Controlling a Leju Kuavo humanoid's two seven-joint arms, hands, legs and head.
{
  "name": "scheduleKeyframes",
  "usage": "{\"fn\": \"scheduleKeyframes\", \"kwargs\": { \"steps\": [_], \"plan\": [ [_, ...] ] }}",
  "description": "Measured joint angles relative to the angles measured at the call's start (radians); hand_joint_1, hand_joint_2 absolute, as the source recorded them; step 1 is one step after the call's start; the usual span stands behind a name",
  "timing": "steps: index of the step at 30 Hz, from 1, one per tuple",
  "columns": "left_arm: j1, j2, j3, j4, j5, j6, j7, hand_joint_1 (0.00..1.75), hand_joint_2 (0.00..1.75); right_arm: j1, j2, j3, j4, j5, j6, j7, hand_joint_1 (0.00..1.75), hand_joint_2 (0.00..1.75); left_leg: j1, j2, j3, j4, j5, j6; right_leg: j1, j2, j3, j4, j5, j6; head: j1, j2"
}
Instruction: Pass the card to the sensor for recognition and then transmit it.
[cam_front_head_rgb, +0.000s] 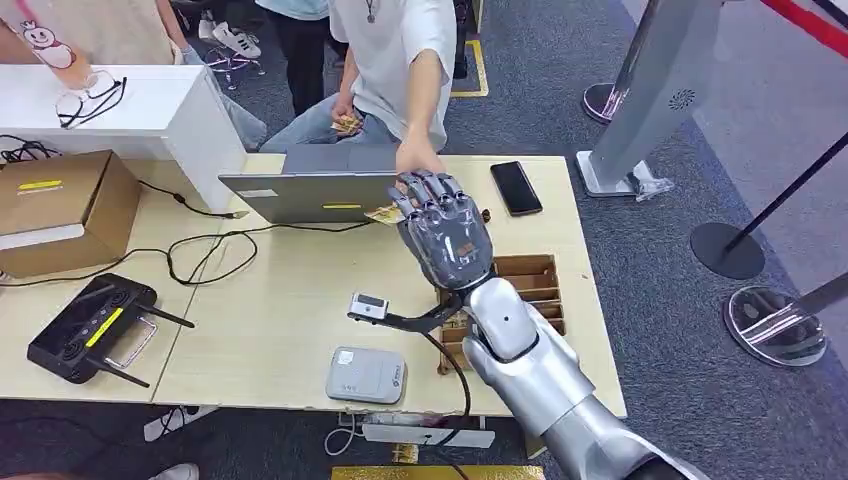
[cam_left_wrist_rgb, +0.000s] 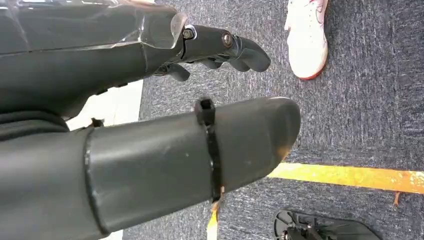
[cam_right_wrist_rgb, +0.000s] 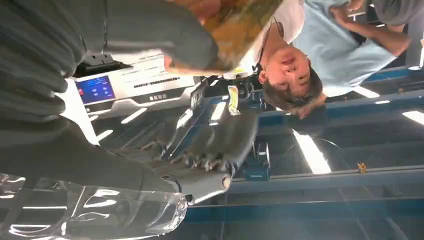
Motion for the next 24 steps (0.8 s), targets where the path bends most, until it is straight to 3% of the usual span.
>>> {"fn": "scheduleKeyframes", "kwargs": {
  "steps": [24],
  "plan": [
    [-0.002,0.0,0.0,0.0,-0.002,0.0,0.0,0.0,0.0,0.001,0.001,0.0,-0.01,0.014,0.017,0.003,1.75,1.75,0.0,0.0,0.0,0.0,0.0,0.0,0.0,0.0,0.0,0.0,0.0,0.0,0.0,0.0]
  ]
}}
